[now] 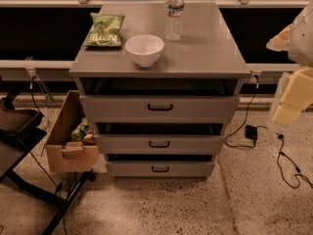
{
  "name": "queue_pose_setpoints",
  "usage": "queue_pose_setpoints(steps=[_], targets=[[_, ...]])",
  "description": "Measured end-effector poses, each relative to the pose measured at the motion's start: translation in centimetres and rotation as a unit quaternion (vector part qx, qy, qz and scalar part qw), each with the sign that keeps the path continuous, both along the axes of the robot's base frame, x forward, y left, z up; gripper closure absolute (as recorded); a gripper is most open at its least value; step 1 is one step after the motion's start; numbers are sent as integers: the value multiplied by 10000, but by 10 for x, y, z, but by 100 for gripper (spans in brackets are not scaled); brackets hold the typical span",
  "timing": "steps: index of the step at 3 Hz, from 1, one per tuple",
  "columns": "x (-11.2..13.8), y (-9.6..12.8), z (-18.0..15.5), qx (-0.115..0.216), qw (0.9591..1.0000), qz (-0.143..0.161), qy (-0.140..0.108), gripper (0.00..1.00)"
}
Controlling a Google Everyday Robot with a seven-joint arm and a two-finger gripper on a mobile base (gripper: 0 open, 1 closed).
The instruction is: Open middle drawer
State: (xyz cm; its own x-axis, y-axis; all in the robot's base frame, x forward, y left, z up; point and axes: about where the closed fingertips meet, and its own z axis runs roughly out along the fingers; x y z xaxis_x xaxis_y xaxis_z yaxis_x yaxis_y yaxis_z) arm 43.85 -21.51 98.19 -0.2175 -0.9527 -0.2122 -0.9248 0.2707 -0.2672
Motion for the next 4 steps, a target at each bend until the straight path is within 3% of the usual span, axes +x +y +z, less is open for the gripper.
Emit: queue_pose_setpoints(steps=[1, 2, 3, 4], targets=[[0, 0, 0, 0, 10000, 0, 0, 0], [-1, 16, -17, 28, 10000, 83, -4, 0], [-11, 49, -68, 348, 9990, 277, -7, 0], [-17, 75, -135, 736, 9968, 280, 134, 0]])
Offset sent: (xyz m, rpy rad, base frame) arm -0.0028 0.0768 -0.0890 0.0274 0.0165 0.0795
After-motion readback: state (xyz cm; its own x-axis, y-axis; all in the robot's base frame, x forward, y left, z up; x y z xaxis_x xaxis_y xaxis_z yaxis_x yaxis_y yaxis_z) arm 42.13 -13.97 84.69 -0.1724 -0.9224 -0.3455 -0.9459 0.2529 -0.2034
